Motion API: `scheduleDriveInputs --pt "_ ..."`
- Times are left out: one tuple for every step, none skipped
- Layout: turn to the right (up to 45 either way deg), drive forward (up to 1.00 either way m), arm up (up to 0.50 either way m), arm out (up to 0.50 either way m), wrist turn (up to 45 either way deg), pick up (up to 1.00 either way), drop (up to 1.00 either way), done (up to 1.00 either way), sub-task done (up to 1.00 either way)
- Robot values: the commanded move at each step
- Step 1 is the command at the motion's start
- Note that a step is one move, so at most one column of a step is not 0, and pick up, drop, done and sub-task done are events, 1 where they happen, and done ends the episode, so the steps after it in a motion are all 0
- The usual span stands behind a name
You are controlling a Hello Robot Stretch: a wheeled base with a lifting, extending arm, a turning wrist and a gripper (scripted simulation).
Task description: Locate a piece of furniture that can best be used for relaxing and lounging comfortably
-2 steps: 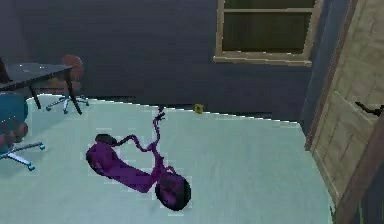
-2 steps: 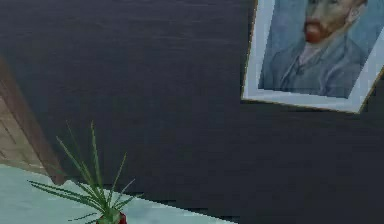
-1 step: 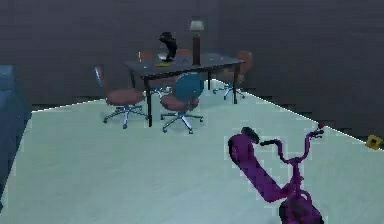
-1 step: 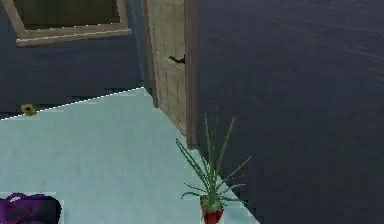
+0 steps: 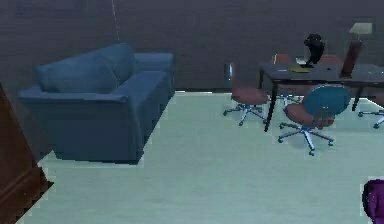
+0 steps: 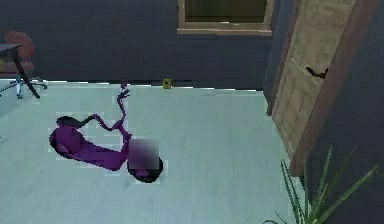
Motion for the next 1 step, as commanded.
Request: scheduleDriveInputs --pt "0.0 1.00 0.00 0.00 0.0 0.00 0.00 0.00 0.00"
